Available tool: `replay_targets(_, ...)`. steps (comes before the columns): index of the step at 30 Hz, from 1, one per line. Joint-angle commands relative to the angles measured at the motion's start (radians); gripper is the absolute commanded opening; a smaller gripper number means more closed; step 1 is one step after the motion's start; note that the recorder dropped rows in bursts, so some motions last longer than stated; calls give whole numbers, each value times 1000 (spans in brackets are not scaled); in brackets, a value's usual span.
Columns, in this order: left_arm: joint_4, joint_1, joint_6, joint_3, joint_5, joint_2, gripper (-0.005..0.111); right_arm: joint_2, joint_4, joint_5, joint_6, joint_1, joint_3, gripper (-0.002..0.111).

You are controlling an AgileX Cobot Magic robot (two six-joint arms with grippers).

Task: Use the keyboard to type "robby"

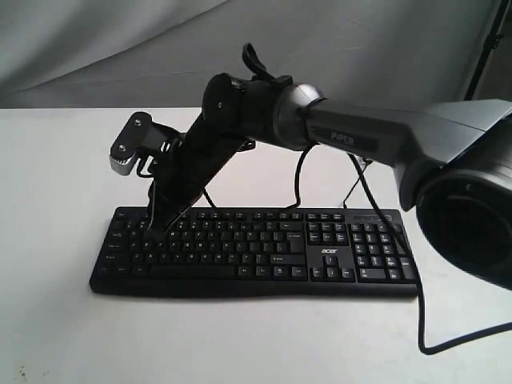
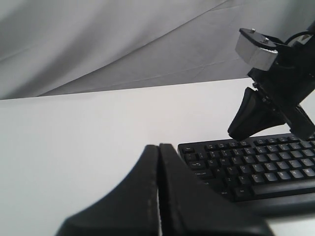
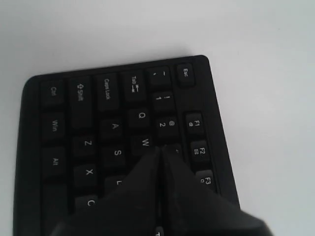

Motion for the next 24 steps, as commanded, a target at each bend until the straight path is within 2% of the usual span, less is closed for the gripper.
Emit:
replay_targets(1, 5, -6, -3, 4, -5, -3, 0, -5, -12, 1, 5, 3, -8, 0)
replay_targets(24, 5, -6, -3, 4, -5, -3, 0, 17, -16, 9, 5, 3, -8, 0)
